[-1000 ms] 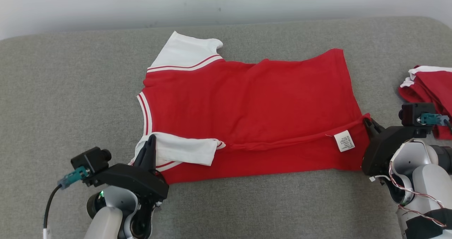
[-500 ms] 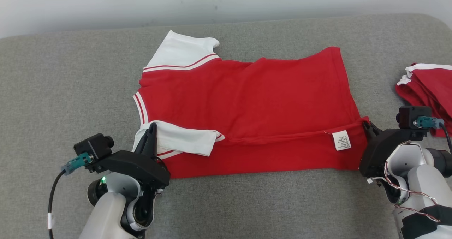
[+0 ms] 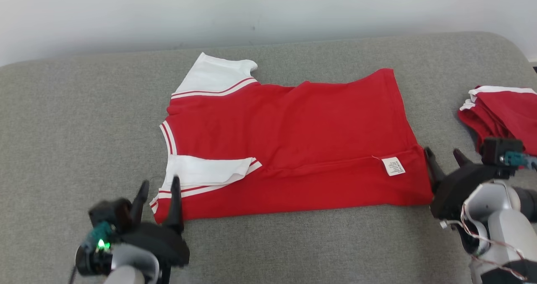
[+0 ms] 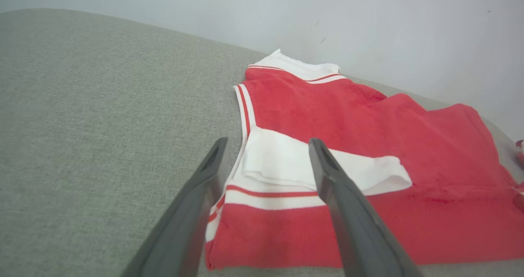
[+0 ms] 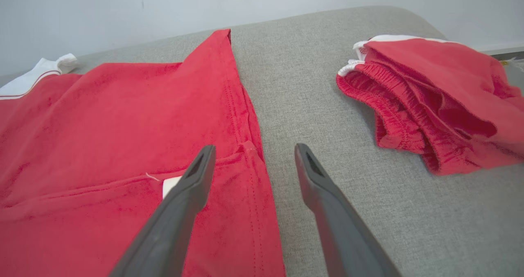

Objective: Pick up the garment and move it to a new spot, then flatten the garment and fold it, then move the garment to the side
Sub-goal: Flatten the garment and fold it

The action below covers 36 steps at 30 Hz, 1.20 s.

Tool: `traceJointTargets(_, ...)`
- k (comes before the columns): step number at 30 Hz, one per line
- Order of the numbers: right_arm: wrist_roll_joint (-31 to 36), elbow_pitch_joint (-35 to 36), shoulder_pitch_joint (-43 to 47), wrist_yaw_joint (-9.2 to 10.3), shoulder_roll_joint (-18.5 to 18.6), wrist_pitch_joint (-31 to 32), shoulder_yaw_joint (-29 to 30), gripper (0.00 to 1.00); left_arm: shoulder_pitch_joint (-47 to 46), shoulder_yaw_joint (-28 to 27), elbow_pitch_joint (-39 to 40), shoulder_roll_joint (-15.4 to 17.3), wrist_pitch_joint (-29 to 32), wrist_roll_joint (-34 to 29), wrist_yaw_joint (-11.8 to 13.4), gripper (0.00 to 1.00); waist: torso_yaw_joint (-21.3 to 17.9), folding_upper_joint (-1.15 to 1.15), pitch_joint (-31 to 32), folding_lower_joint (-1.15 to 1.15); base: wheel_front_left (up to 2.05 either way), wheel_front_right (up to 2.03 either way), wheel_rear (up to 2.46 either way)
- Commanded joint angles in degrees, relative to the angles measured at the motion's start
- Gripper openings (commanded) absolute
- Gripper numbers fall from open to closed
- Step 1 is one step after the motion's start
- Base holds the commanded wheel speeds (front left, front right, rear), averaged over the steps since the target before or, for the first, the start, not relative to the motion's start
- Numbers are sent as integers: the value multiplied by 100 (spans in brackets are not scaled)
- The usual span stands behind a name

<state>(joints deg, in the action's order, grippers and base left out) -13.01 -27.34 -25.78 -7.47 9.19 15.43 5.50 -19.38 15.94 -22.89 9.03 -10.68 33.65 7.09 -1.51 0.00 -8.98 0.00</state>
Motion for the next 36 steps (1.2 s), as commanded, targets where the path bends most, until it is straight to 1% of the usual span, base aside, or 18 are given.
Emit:
traceJointTargets(1, 57, 97, 233, -3, 48, 81, 58, 100, 233, 174, 66, 168, 0, -303, 114, 100, 15, 0, 40, 0, 0, 0, 0)
traceJointTargets(2, 57, 97, 233, -3, 48, 81, 58, 100, 233, 174, 66, 168, 0, -303, 114, 100, 15, 0, 40, 0, 0, 0, 0)
traceJointTargets(6, 177, 290, 578, -3, -8, 246, 240, 100, 511, 489, 199, 385, 162, -786, 406, 100, 30, 0, 13, 0, 0, 0, 0)
traceJointTargets(9, 353, 339, 714, -3, -49, 361, 262, 100, 554, 602, 227, 472, 298, -967, 582, 100, 25, 0, -62, 0, 0, 0, 0)
traceJointTargets(12, 468, 288, 685, -3, -120, 439, 253, 100, 445, 670, 171, 546, 417, -1150, 739, 100, 2, 0, -166, 0, 0, 0, 0)
traceJointTargets(15, 599, 184, 542, -3, -172, 431, 228, 100, 309, 673, 91, 522, 523, -1198, 902, 100, 6, 0, -268, 0, 0, 0, 0)
traceJointTargets(19, 721, -110, 412, -3, -263, 549, 192, 100, 162, 689, -89, 495, 632, -1232, 1000, 100, 16, 0, -337, 0, 0, 0, 0)
traceJointTargets(26, 467, -637, 407, -14, -499, 1049, 56, 100, 112, 848, -322, 385, 947, -1105, 873, 100, 69, 0, -372, 0, 0, 0, 0)
traceJointTargets(27, 344, -706, 441, -18, -536, 1139, 19, 100, 106, 862, -396, 359, 1027, -1065, 849, 80, 81, 0, -372, 0, 0, 0, 0)
traceJointTargets(28, 313, -720, 460, -26, -547, 1156, -33, 56, 111, 882, -444, 345, 1074, -1048, 816, 20, 83, 0, -368, 0, 0, 0, 0)
traceJointTargets(29, 266, -698, 472, -28, -543, 1122, -80, 13, 118, 890, -485, 328, 1119, -1015, 795, 0, 83, 0, -363, 0, 0, 0, 0)
traceJointTargets(30, 209, -674, 484, -29, -544, 1083, -134, 0, 119, 879, -501, 316, 1098, -983, 771, 0, 81, 0, -356, 0, 0, 0, 0)
traceJointTargets(36, -149, -375, 496, -20, -394, 710, -197, 0, 195, 742, -479, 331, 857, -811, 728, 0, 72, 0, -158, 0, 0, 0, 0)
